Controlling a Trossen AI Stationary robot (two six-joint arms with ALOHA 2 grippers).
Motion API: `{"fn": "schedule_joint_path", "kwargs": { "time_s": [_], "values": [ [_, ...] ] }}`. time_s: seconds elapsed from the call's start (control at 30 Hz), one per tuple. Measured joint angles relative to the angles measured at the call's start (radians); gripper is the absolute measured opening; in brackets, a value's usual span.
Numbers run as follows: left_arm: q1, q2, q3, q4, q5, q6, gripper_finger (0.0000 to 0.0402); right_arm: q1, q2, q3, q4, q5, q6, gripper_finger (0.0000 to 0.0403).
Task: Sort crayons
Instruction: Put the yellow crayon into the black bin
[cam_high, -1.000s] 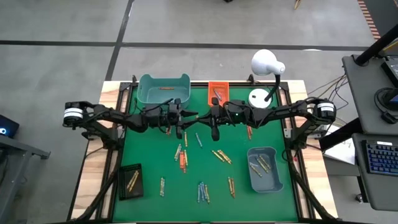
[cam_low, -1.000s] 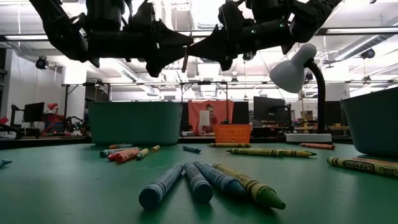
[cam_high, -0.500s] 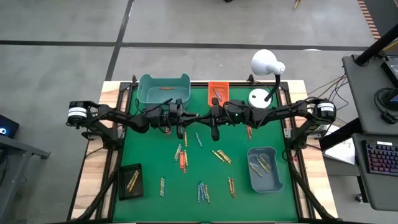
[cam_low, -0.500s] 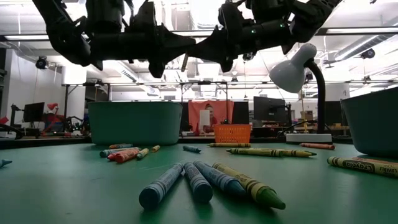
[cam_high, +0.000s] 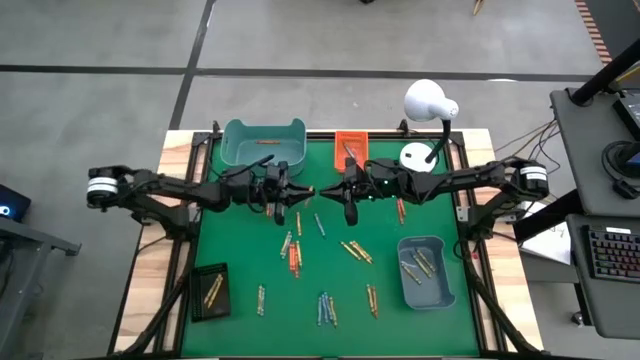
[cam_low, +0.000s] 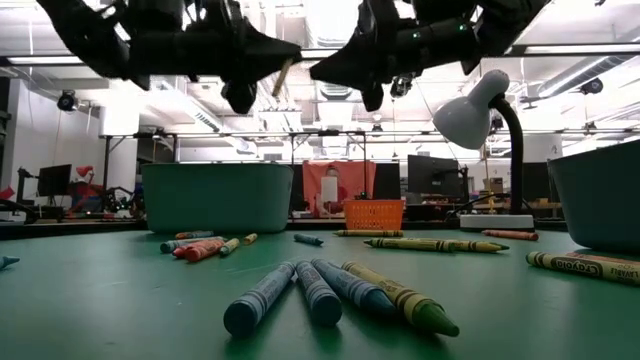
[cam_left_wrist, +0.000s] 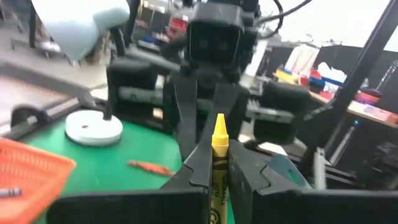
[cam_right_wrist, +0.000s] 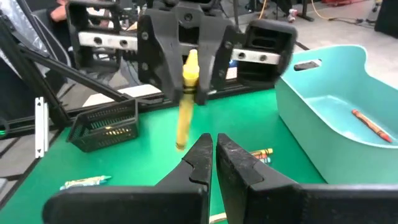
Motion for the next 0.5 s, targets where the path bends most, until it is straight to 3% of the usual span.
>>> {"fn": "schedule_joint_path", "kwargs": {
  "time_s": [0.2, 0.5],
  "values": [
    [-0.091, -0.126, 0.085, -0.442, 0.000, -0.107, 0.0002, 0.000, -0.031, 0.000, -0.079, 0.000, -0.008, 0.0013],
    [-0.330, -0.142, 0.477, -1.778, -0.084, -0.530, 0.0002, 0.000, -0.033, 0.000, -0.150, 0.000, -0.010, 0.0013]
  ]
}}
